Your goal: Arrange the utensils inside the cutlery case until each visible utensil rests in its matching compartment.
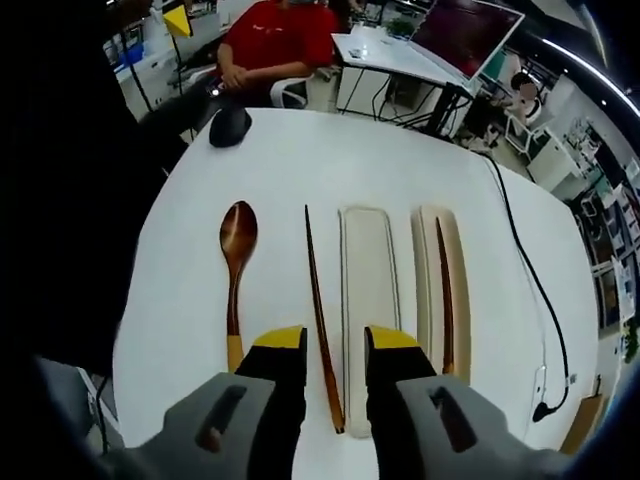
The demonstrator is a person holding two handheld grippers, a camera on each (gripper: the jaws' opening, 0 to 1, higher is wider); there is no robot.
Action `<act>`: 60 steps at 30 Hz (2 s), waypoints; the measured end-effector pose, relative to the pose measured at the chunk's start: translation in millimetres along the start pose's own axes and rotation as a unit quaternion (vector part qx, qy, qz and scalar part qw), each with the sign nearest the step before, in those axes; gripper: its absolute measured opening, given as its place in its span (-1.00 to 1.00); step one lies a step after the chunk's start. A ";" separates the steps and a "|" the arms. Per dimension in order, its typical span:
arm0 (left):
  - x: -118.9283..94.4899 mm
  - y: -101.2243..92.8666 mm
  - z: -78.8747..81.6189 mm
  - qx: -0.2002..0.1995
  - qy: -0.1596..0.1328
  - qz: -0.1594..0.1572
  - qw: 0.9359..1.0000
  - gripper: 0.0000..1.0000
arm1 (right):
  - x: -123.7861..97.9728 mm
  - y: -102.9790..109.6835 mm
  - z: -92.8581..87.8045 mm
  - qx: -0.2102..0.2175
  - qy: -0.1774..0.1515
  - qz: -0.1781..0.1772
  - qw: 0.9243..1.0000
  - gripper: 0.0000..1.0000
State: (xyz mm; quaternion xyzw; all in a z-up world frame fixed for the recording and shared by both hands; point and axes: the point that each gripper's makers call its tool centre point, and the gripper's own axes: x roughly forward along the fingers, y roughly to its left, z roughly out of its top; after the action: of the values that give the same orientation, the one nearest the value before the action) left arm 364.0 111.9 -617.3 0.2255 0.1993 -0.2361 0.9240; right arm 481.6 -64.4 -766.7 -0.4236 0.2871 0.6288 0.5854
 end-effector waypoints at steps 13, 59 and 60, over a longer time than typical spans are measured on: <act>4.6 -11.2 4.0 -0.011 -0.013 -0.007 1.000 0.38 | 22.4 11.2 -3.7 0.002 0.022 0.031 0.999 -0.67; 10.4 -8.0 -11.5 -0.029 0.010 -0.022 0.999 0.35 | 60.8 22.4 -1.8 0.007 0.125 0.081 0.989 -1.00; 12.0 -11.0 -11.0 -0.026 0.010 -0.027 0.999 0.35 | 61.0 22.5 -1.5 0.005 0.128 0.082 0.988 -1.00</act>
State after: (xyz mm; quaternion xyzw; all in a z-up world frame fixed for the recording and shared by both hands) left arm 365.0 104.7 -635.6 0.1982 0.2207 -0.2530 0.9209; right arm 462.6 -39.0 -823.4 -0.4727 0.3962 0.6144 0.4921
